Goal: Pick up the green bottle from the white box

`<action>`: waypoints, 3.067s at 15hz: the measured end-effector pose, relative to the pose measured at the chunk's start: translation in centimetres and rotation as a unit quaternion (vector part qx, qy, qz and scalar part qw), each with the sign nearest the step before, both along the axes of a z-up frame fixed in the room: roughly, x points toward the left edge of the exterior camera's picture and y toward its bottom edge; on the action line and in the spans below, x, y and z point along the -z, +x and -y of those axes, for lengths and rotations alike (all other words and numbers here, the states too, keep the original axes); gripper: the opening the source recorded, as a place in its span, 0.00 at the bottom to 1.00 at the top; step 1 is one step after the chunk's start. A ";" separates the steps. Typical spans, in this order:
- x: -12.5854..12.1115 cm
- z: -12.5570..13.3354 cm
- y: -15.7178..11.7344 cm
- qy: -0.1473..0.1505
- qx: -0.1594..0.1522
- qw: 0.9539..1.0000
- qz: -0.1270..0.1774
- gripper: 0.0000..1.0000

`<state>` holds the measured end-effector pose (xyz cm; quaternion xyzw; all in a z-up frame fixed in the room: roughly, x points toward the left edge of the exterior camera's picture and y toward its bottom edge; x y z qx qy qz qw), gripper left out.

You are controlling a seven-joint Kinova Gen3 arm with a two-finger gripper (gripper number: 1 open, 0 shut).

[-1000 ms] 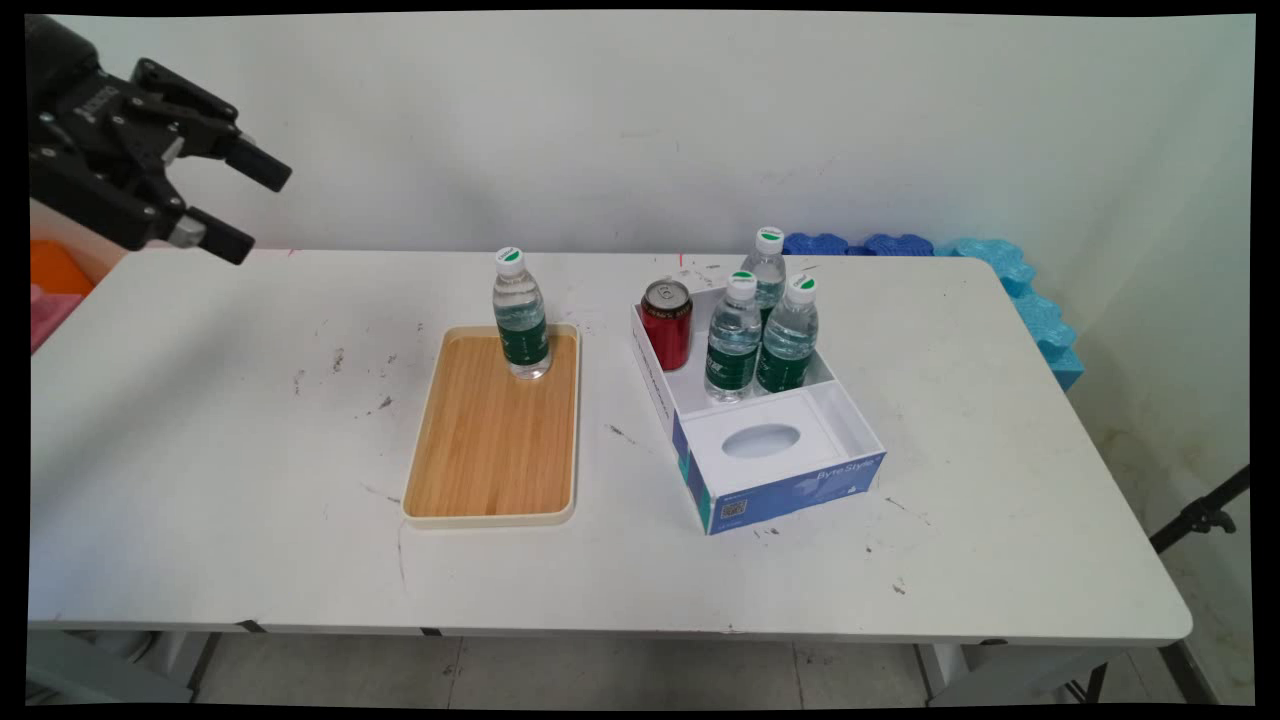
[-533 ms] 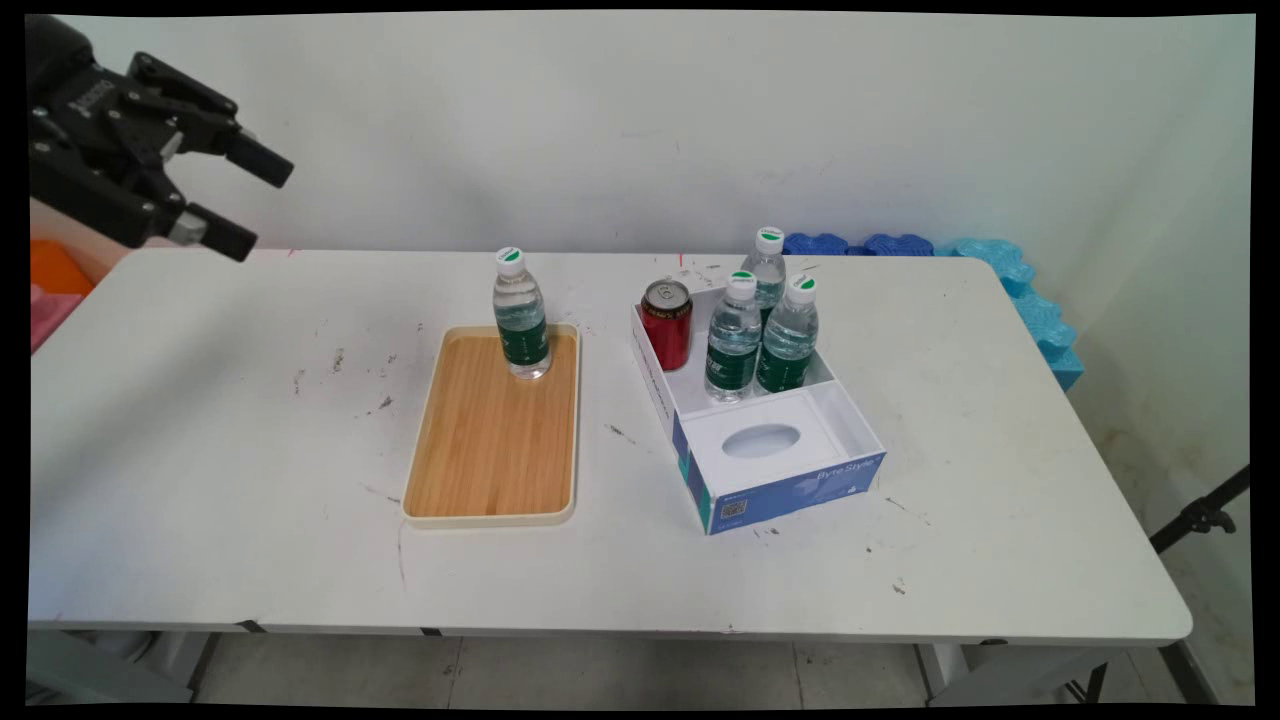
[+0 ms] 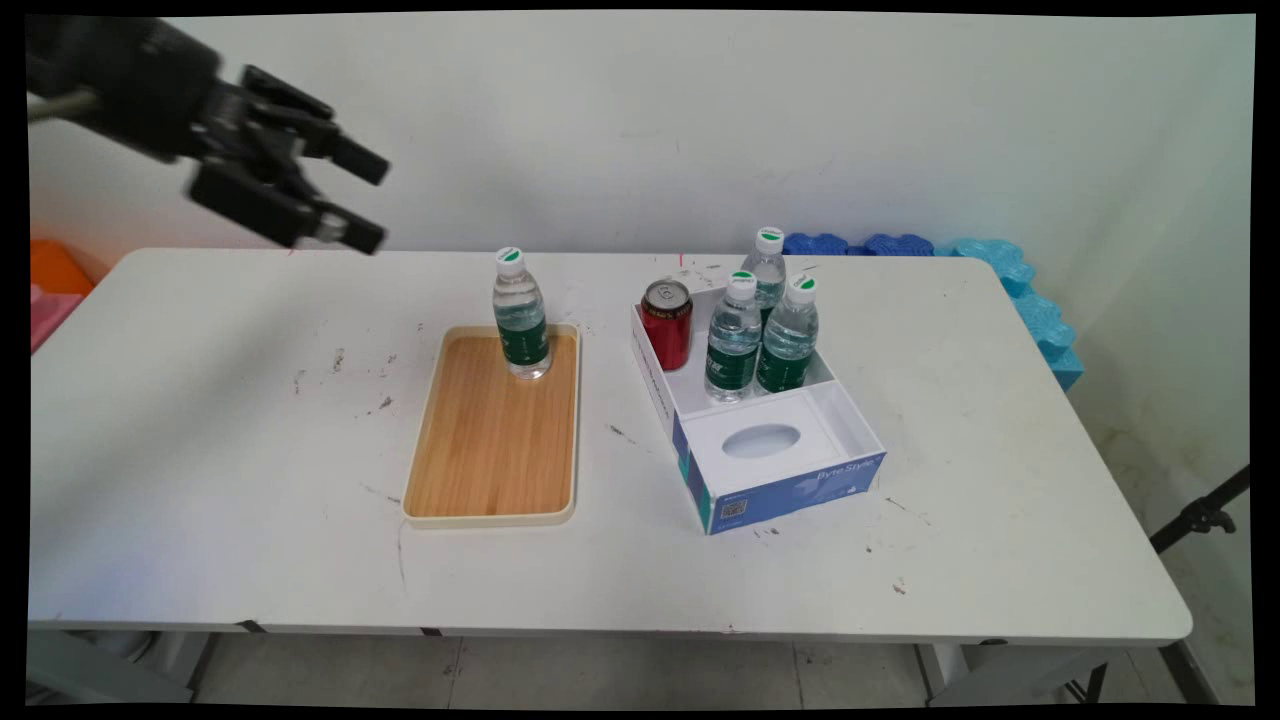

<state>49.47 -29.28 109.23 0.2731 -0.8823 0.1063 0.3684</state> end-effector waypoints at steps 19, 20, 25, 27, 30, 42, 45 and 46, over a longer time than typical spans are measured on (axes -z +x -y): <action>12.5 12.3 -16.4 -0.006 -0.093 0.995 0.040 1.00; 13.3 13.0 -17.1 -0.005 -0.094 0.995 0.042 1.00; 16.2 15.6 -19.6 -0.003 -0.092 0.995 0.048 1.00; 17.2 16.5 -20.5 -0.001 -0.089 0.995 0.049 1.00; 19.1 18.0 -22.0 0.000 -0.078 0.996 0.054 1.00; 22.9 20.7 -24.6 0.002 -0.052 0.997 0.058 1.00; 23.5 21.1 -25.0 0.002 -0.047 0.997 0.058 1.00; 23.7 21.3 -25.1 0.002 -0.045 0.997 0.058 1.00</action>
